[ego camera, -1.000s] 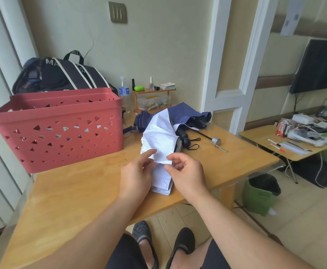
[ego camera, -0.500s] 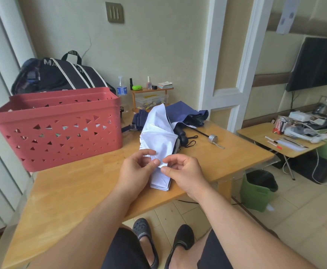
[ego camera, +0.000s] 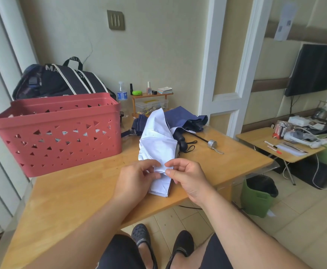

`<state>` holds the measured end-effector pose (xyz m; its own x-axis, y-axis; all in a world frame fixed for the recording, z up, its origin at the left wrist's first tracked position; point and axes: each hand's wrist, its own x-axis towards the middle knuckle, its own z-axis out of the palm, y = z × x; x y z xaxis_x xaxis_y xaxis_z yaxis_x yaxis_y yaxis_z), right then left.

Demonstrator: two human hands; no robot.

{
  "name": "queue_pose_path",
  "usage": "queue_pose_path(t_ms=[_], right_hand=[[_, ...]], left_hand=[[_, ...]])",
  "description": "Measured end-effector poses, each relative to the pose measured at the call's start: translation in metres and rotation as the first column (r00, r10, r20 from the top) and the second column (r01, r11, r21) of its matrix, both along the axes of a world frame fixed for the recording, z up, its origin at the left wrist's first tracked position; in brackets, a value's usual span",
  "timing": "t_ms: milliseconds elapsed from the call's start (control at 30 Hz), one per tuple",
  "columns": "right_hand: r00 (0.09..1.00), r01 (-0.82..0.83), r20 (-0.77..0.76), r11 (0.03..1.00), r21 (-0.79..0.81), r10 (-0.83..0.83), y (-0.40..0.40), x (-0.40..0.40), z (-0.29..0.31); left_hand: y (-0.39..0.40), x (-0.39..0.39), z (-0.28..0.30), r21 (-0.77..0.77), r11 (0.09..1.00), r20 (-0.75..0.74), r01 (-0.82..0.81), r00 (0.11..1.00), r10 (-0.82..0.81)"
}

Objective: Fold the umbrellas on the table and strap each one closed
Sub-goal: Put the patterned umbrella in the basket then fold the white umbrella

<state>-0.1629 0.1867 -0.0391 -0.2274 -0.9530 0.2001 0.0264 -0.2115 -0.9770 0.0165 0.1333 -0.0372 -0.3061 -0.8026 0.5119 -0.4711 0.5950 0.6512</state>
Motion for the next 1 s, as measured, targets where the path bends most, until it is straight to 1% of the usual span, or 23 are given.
queue_pose_path(t_ms=[100, 200, 333, 433, 533, 600, 633, 667, 733, 800, 867, 933, 1000], right_hand=[[0.999, -0.006, -0.046, 1.0, 0.013, 0.006, 0.001, 0.002, -0.001], [0.992, -0.001, -0.125, 1.0, 0.025, 0.004, 0.002, 0.002, 0.0], [0.953, -0.019, -0.302, 0.998, 0.054, 0.034, 0.007, 0.0, 0.002], [0.939, 0.003, -0.344, 0.997, 0.076, 0.023, 0.01, -0.003, -0.001], [0.926, 0.035, -0.377, 0.999, 0.04, -0.017, 0.011, -0.003, -0.005], [0.893, 0.069, -0.445, 0.997, -0.015, -0.069, 0.012, -0.001, -0.005], [0.85, 0.083, -0.517, 0.995, -0.058, -0.102, 0.011, 0.001, -0.006], [0.787, 0.091, -0.6, 0.99, -0.112, -0.14, 0.011, 0.003, -0.006], [0.641, 0.103, -0.719, 0.958, -0.267, -0.269, 0.01, 0.007, -0.008], [0.494, 0.094, -0.743, 0.877, -0.471, -0.452, 0.007, 0.008, -0.009], [0.356, 0.049, -0.725, 0.786, -0.616, -0.59, 0.004, 0.007, -0.009], [0.275, -0.015, -0.715, 0.74, -0.672, -0.643, 0.004, 0.005, -0.009], [0.221, -0.077, -0.739, 0.744, -0.664, -0.637, 0.006, 0.004, -0.011]], left_hand=[[-0.002, 0.009, 0.001, -0.079, 0.997, 0.1, -0.012, 0.995, 0.02], [0.003, 0.016, -0.004, -0.12, 0.993, 0.138, 0.01, 0.99, 0.007], [0.006, 0.019, -0.008, -0.12, 0.993, 0.135, 0.025, 0.991, -0.009], [0.009, 0.021, -0.006, -0.107, 0.994, 0.128, 0.014, 0.992, 0.0], [0.01, 0.021, -0.006, -0.1, 0.995, 0.13, 0.013, 0.992, 0.0], [0.011, 0.02, -0.005, -0.087, 0.996, 0.116, 0.003, 0.993, 0.007], [0.01, 0.02, -0.005, -0.083, 0.997, 0.103, -0.002, 0.995, 0.01], [0.011, 0.02, -0.005, -0.076, 0.997, 0.089, -0.003, 0.996, 0.01], [0.01, 0.02, -0.005, -0.063, 0.998, 0.073, 0.001, 0.997, 0.004], [0.009, 0.021, -0.006, -0.09, 0.996, 0.053, 0.005, 0.999, -0.001], [0.007, 0.021, -0.007, -0.156, 0.988, 0.029, -0.002, 1.0, 0.006], [0.005, 0.02, -0.01, -0.243, 0.97, 0.067, 0.009, 0.998, 0.007], [0.005, 0.018, -0.012, -0.318, 0.947, 0.147, 0.045, 0.989, 0.003]])
